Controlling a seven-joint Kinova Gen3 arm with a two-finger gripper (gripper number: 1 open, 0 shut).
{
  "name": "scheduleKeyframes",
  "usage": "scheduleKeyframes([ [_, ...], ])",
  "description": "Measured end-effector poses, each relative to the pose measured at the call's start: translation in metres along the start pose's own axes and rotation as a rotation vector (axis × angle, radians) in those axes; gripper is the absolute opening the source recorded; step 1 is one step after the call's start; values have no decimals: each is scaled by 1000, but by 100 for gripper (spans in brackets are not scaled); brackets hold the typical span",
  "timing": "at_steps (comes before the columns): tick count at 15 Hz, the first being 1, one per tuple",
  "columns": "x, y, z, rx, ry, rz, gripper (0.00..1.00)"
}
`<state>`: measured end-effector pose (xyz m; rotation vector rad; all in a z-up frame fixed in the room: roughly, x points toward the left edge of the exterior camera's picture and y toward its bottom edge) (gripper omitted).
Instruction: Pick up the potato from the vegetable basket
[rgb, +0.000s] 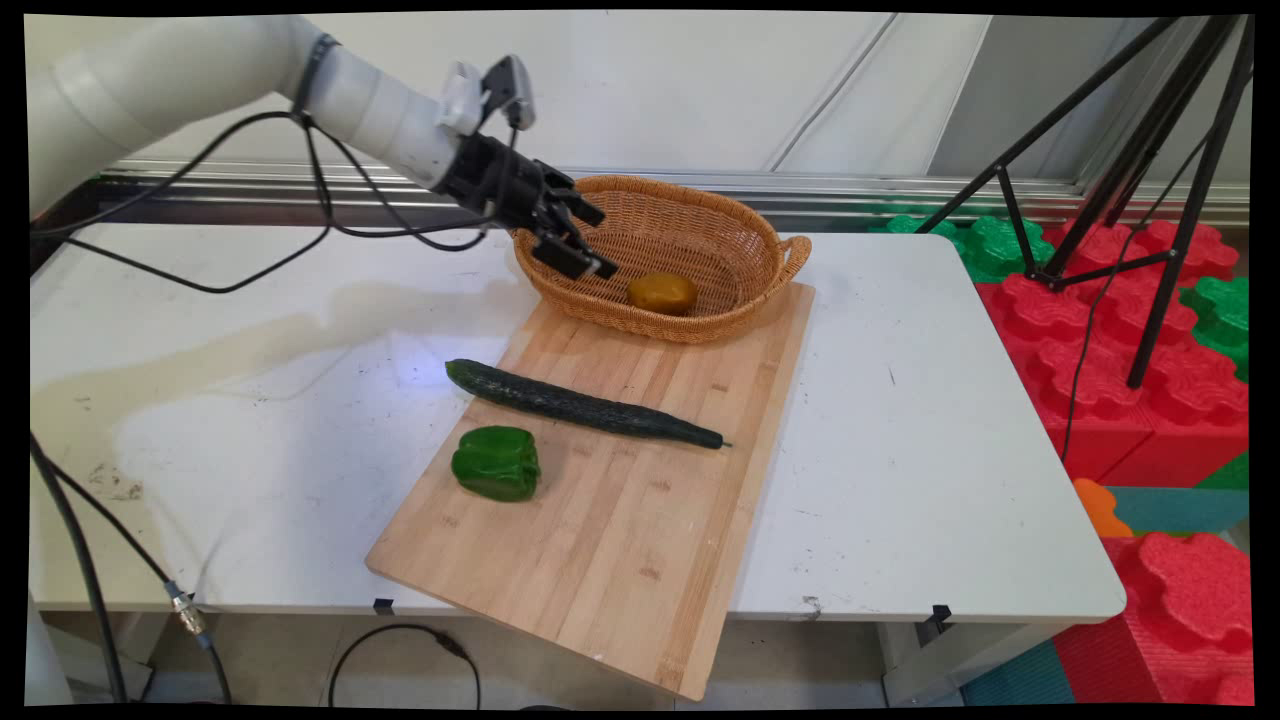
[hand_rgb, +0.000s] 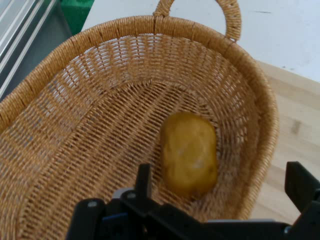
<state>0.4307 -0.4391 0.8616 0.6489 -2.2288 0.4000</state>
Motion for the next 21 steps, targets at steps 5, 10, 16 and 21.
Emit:
scheduleKeyframes([
  [5, 11, -9, 46, -5, -25, -35, 100],
  [10, 16, -18, 86, -13, -69, -59, 100],
  [16, 14, -24, 114, -23, -108, -87, 100],
  [21, 13, -27, 127, -31, -114, -112, 100],
])
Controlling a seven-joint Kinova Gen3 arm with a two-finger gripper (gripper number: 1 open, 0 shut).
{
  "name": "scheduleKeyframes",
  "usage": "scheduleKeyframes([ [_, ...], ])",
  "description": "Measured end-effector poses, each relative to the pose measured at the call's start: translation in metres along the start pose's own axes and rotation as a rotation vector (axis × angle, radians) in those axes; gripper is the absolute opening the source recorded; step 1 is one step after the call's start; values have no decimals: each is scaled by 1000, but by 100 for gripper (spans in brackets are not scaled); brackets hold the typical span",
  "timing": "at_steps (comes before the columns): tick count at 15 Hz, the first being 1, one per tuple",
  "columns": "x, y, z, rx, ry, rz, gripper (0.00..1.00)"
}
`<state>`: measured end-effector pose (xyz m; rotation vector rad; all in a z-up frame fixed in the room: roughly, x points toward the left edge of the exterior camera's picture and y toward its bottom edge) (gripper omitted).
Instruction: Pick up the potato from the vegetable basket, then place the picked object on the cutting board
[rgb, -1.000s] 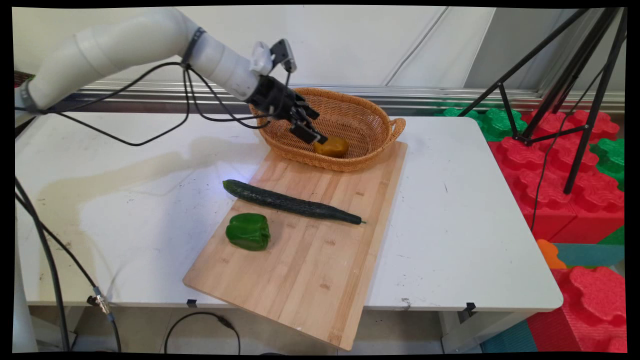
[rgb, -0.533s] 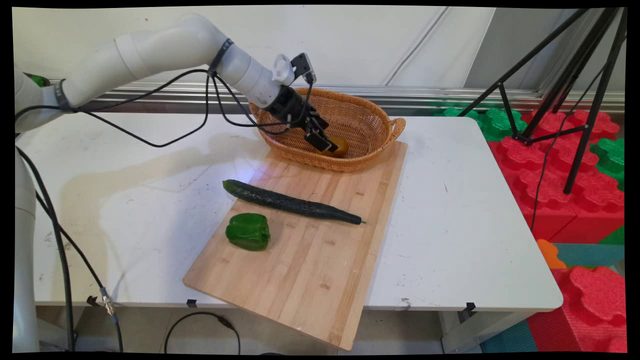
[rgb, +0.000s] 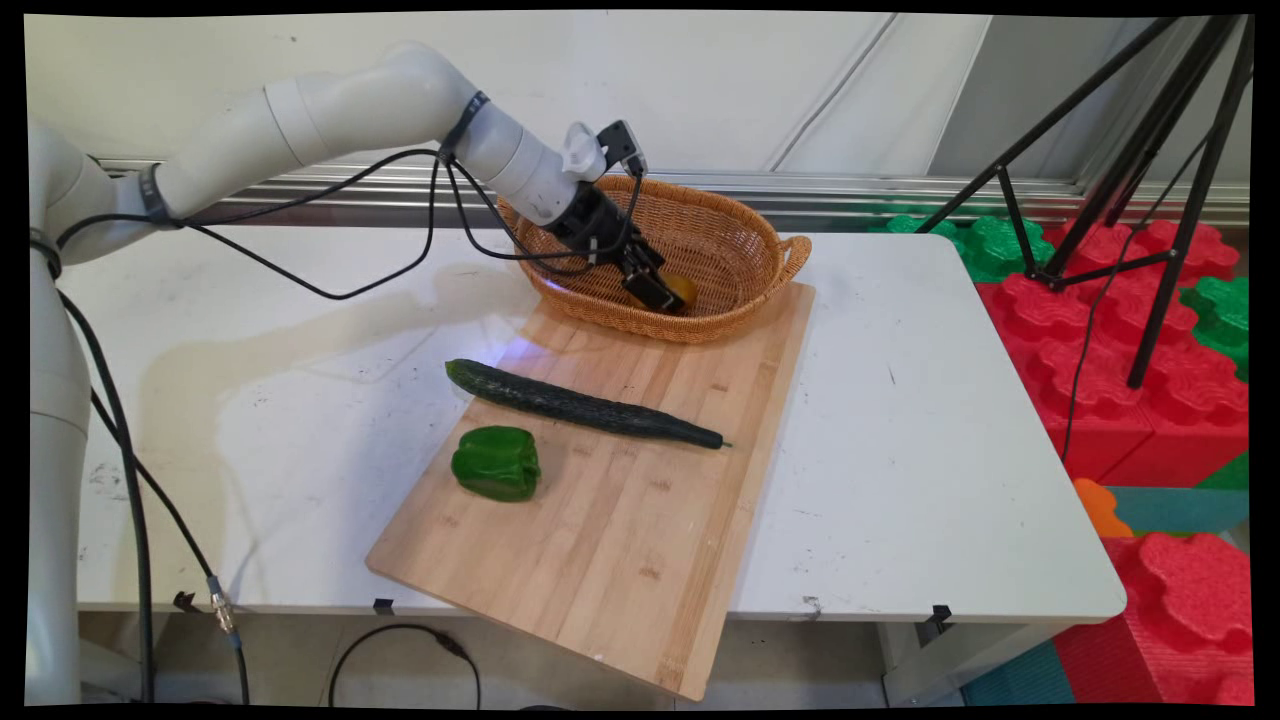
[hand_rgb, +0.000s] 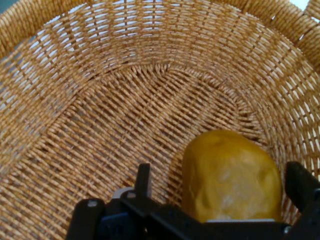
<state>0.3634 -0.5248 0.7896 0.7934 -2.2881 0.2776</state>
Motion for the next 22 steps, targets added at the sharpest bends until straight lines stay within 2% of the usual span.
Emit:
scheduleKeyframes([
  [2, 0, -1, 4, -6, -2, -9, 100],
  [3, 1, -1, 6, -8, -4, -11, 0],
  [14, 8, -6, 5, -19, 25, -8, 0],
  [22, 1, 3, -44, -10, 87, 34, 0],
])
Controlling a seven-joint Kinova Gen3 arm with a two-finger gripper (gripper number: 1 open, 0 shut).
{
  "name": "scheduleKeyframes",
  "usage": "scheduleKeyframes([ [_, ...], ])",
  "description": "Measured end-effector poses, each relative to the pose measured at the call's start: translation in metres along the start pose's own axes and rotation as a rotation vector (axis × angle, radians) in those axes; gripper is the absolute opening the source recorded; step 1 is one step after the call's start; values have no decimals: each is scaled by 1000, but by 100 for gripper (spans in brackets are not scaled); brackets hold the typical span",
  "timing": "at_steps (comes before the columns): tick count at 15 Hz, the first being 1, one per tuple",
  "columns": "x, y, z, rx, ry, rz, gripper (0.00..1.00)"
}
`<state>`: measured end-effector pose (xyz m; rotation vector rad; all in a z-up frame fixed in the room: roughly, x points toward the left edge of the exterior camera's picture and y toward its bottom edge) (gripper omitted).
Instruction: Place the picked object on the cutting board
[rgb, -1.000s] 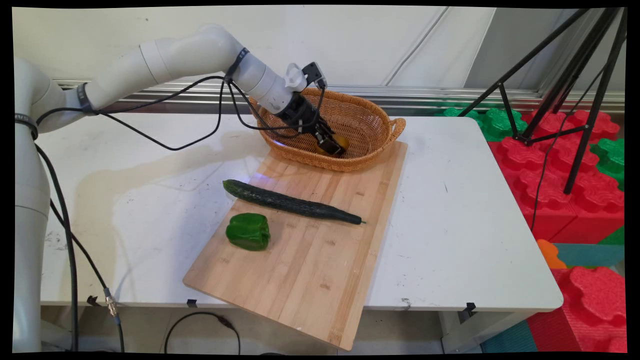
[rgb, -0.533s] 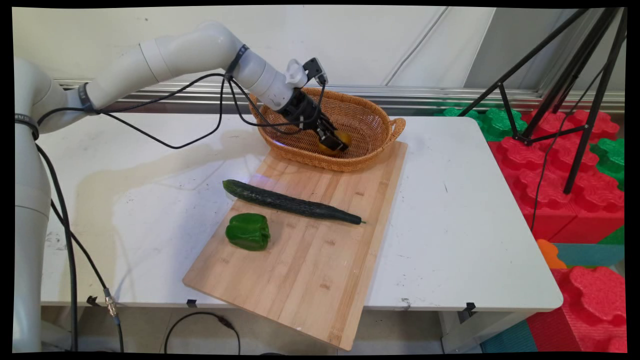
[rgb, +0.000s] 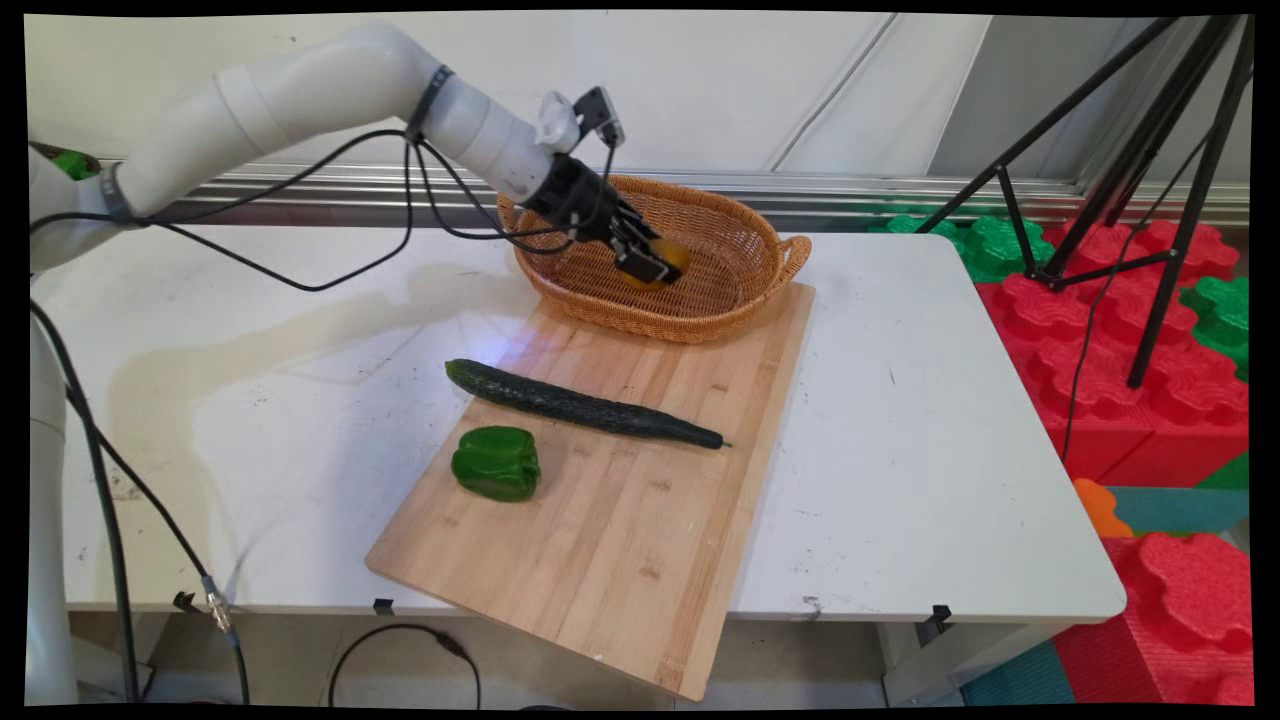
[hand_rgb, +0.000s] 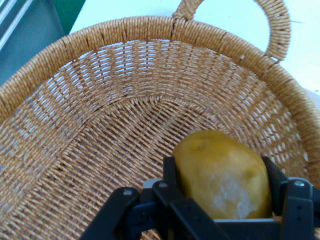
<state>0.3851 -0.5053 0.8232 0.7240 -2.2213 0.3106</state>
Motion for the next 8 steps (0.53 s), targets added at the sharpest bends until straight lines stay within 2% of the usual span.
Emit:
scheduleKeyframes([
  [8, -8, 27, -73, -37, 48, 63, 0],
])
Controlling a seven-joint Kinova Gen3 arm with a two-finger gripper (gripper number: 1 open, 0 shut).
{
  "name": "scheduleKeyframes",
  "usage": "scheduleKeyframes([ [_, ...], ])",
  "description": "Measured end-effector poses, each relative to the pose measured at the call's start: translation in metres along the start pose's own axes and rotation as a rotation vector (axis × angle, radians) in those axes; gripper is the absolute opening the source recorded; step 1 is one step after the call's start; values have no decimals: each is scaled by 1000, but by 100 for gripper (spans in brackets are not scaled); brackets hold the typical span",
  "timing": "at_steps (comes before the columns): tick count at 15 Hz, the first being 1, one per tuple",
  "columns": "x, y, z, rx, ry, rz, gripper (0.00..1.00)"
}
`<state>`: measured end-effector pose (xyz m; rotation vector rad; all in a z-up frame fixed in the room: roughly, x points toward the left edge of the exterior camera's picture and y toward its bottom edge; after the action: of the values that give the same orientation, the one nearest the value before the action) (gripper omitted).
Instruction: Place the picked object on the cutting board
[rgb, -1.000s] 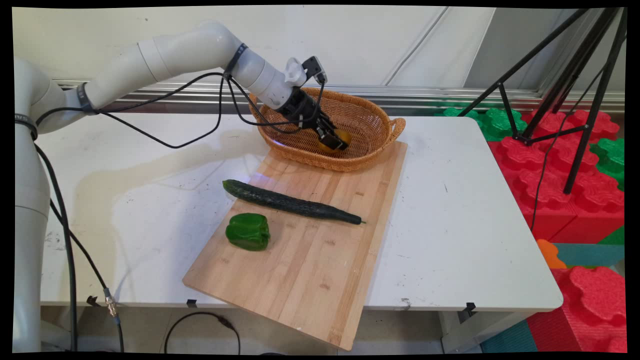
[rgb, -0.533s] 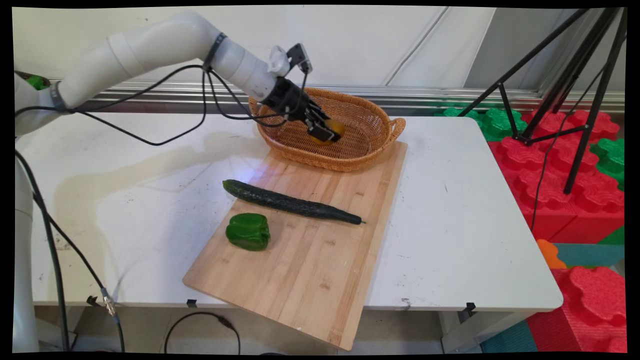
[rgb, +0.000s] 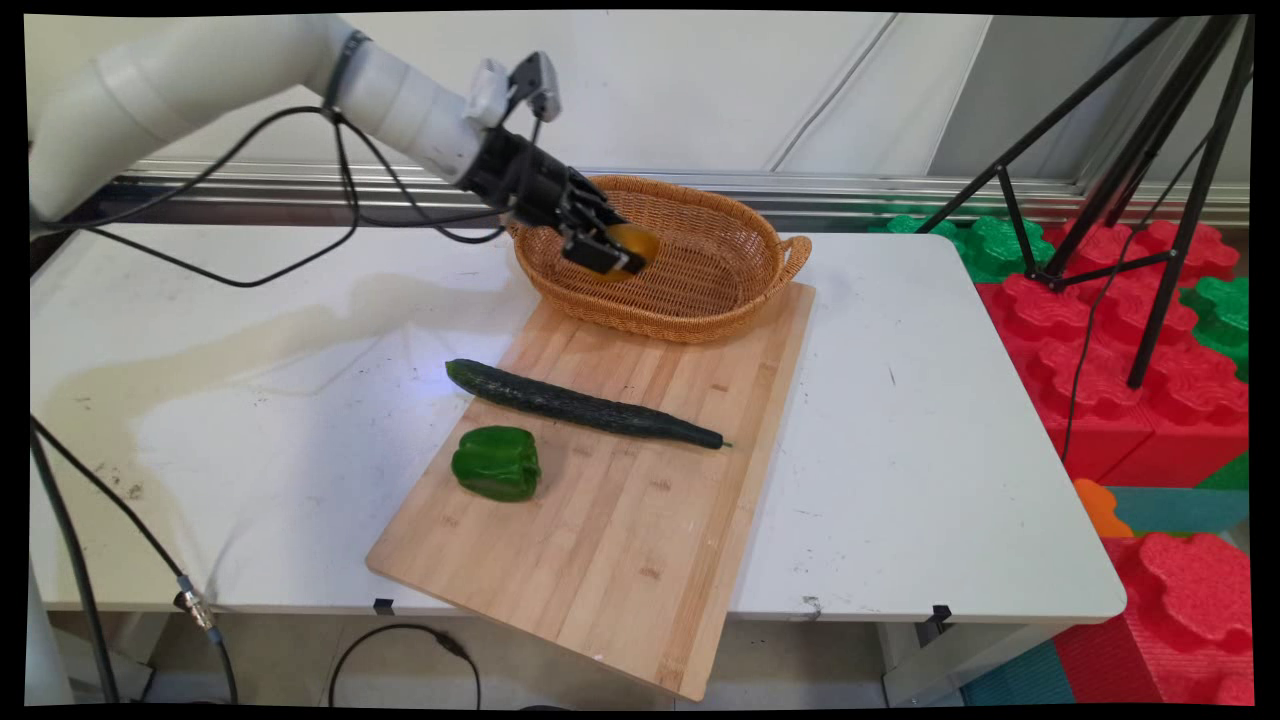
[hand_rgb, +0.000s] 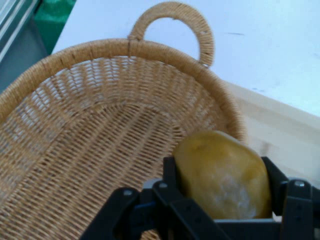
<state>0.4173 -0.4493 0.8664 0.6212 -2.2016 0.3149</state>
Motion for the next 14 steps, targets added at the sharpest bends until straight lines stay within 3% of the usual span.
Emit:
scheduleKeyframes([
  [7, -7, 44, -60, -74, 11, 57, 0],
  [14, -25, 100, -86, -172, -51, 135, 0],
])
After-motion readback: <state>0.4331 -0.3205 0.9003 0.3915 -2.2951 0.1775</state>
